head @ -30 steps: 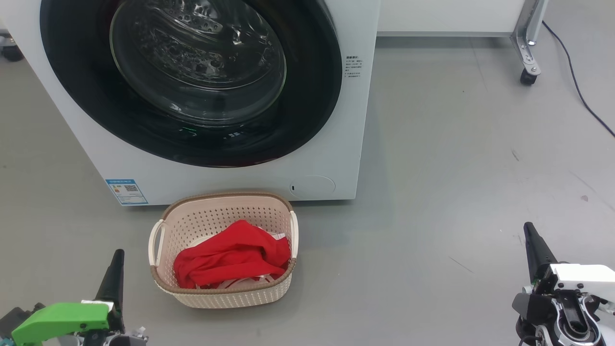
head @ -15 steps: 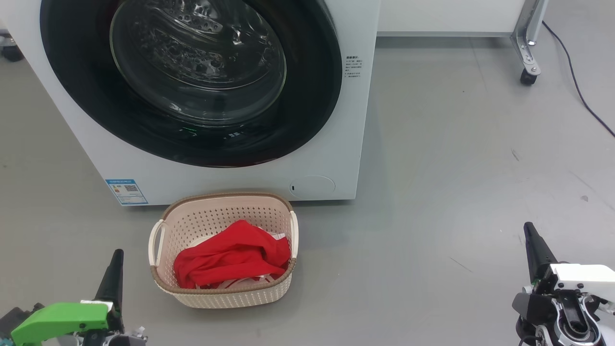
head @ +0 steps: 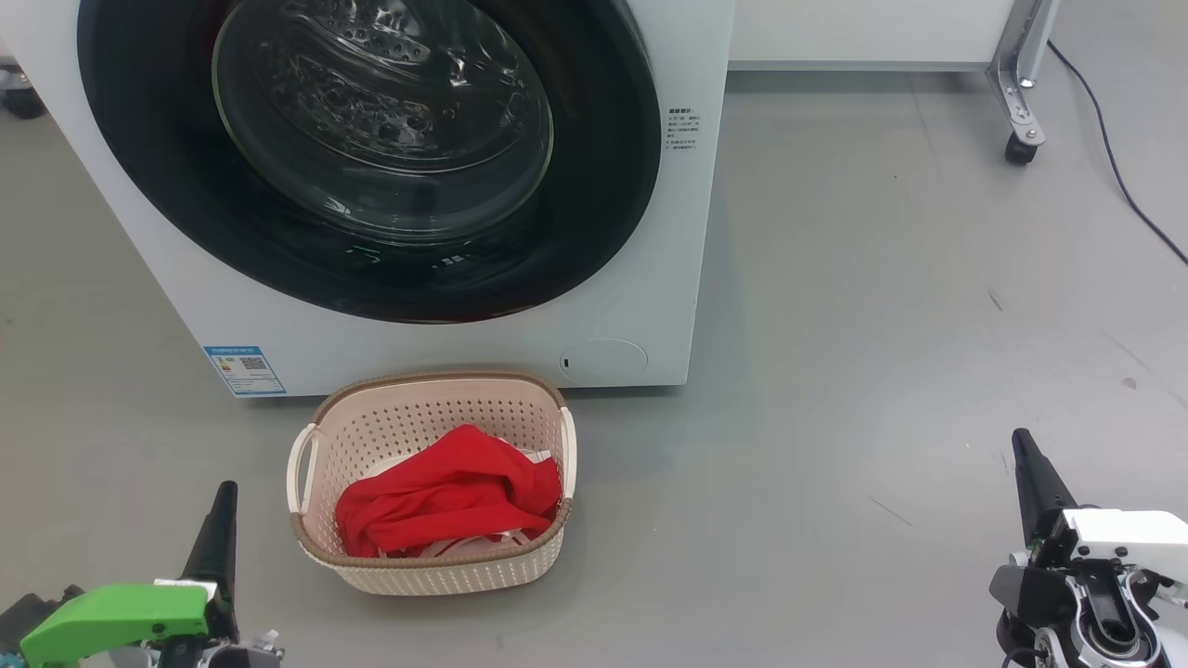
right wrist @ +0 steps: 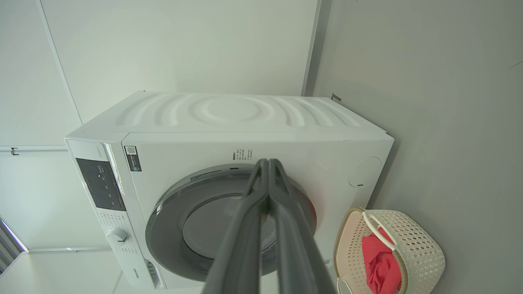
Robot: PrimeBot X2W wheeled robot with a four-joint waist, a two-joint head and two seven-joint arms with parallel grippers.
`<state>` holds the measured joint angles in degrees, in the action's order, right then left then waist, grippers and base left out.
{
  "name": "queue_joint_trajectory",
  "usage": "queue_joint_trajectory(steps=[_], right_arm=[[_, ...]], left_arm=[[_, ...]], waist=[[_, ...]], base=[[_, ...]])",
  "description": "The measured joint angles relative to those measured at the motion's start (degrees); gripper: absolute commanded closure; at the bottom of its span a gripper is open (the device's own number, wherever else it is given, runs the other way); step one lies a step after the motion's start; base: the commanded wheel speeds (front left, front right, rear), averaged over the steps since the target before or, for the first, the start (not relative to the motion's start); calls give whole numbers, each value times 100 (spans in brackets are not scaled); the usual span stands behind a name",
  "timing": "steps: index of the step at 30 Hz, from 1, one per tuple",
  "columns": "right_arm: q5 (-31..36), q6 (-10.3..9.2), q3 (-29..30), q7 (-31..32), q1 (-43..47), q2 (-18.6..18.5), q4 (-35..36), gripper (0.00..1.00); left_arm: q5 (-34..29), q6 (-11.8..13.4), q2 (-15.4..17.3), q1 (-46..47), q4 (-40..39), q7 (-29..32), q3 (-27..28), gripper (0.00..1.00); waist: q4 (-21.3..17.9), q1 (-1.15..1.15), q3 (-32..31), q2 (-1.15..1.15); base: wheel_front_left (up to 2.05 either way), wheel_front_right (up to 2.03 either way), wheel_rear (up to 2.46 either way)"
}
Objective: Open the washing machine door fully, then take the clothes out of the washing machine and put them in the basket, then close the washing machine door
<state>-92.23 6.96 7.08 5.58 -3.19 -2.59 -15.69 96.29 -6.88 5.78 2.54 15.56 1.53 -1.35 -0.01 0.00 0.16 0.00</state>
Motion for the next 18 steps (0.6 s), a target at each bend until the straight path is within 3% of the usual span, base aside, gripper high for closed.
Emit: queue_joint_trajectory(steps=[18], right_arm=[[0,0,3,1,-4,0,0,100]], left_arm=[[0,0,-1,47,15,24,12,100]], waist=[[0,0,0,0]], base=[[0,0,0]])
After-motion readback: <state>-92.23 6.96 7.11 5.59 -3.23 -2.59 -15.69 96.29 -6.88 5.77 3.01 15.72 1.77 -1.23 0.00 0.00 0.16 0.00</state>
